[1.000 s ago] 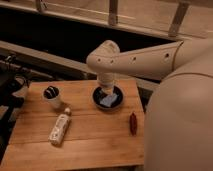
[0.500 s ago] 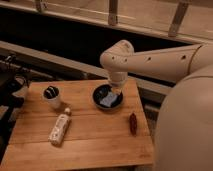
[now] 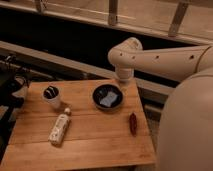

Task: Move the arm in a circular motion

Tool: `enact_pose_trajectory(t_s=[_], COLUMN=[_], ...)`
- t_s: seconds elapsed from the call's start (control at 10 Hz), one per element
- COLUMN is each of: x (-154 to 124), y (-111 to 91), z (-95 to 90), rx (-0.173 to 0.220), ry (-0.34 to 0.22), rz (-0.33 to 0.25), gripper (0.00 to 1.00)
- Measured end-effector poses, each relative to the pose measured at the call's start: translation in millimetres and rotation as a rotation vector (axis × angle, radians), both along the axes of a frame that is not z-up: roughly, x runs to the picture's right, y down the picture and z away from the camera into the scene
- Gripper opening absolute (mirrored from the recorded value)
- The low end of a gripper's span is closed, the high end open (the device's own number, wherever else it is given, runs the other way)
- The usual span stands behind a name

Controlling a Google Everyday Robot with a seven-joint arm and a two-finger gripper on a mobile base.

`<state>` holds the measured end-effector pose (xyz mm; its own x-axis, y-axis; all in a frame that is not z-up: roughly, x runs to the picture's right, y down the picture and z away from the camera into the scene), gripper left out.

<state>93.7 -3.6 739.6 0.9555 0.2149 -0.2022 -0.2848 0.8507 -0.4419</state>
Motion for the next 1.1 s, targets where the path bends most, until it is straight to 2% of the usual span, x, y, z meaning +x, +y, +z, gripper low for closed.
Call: enact_pose_trajectory(t_s=[0.3,0.4,0.6,0.7,0.9,1.1], x=[-8,-24,-33,-31,-11,8], y=[-20,-26,-26,-28,-31,-35], z=[12.9,15.4,13.6,13.6,13.1,10.2], rx=[0.026,0.035,0.042,0.044,0.047,0.071], ry=[-0.018,-0.031,-0.034,-0.035,-0.038,-0.031], rz=[-0.039,-0.069,-0.075,-0.073,-0.065,-0.039], gripper=[0.0,0.0,0.0,0.0,0.07,0.01])
